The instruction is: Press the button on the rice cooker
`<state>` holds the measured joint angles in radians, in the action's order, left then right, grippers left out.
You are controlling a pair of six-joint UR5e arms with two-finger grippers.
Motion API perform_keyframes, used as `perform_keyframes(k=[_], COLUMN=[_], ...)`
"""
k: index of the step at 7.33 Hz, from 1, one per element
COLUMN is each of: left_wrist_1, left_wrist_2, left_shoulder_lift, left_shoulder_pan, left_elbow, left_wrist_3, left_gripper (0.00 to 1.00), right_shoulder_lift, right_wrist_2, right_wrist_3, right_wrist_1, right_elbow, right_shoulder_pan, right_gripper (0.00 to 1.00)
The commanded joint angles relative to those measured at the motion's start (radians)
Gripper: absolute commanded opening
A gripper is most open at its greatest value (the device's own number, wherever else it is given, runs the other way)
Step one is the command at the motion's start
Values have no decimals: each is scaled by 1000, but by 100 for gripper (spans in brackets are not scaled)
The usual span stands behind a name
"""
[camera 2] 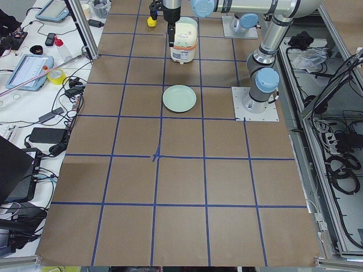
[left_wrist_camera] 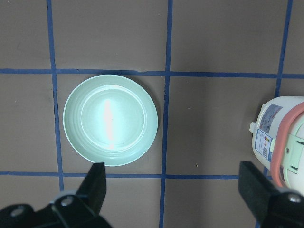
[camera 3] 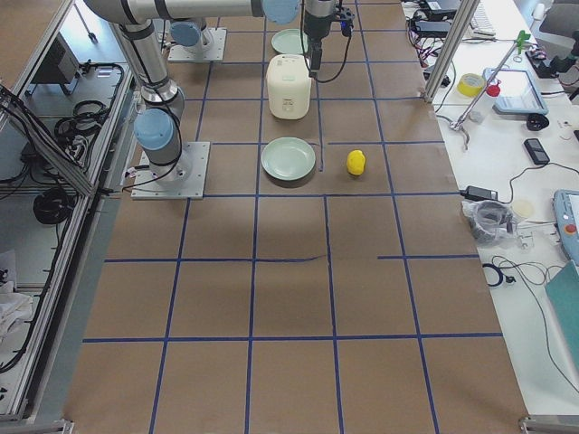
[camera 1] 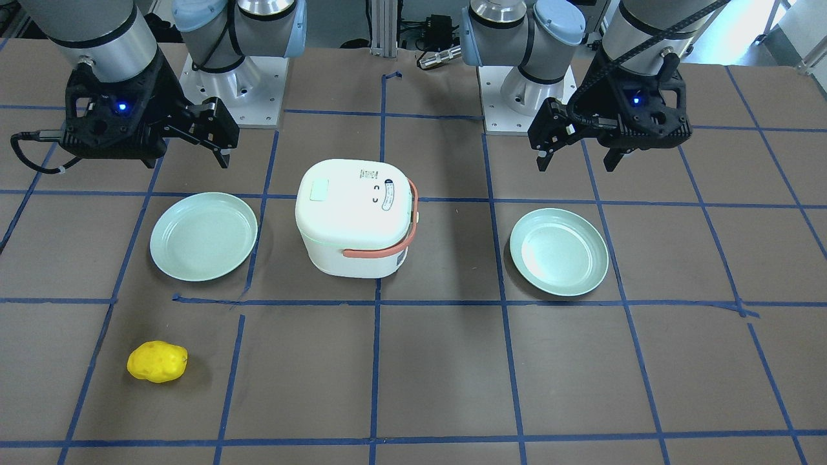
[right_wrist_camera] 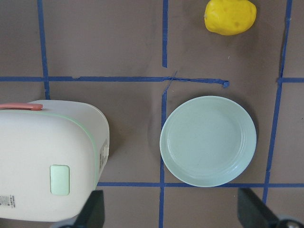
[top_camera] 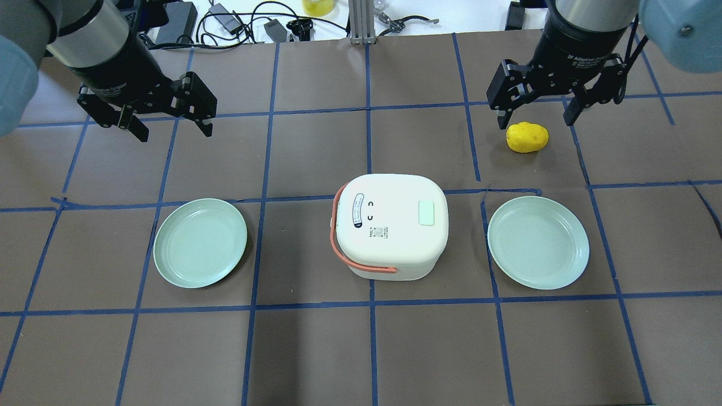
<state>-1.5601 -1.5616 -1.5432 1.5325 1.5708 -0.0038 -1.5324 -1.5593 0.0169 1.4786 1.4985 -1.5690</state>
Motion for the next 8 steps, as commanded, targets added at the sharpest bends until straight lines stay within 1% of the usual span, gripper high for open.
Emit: perform_keyframes(k=[1, 2, 3, 4, 5, 6, 8], left_wrist_1=[0, 0, 0, 0, 0, 0, 0], left_wrist_2=[0, 0, 0, 0, 0, 0, 0], left_shoulder_lift=[0, 0, 0, 0, 0, 0, 0], left_shoulder_pan=[0, 0, 0, 0, 0, 0, 0], left_elbow=[0, 0, 0, 0, 0, 0, 0], left_wrist_3=[1, -1, 1, 1, -1, 1, 1], left_gripper=[100, 100, 100, 100, 100, 100, 100], right_shoulder_lift=[2, 2, 3, 6, 8, 9, 11], right_wrist_2=[10, 21, 24, 25, 40, 50, 71], right_wrist_3=[-20, -76, -124, -127, -139, -193, -286], right_wrist_1=[6, 6, 9, 9, 9, 8, 8], right_elbow=[18, 28, 34, 46, 49, 57, 91], right_shoulder_pan=[-5, -5, -14, -19, -34, -61, -107], right_gripper=[100, 92, 64, 35, 12, 0, 0])
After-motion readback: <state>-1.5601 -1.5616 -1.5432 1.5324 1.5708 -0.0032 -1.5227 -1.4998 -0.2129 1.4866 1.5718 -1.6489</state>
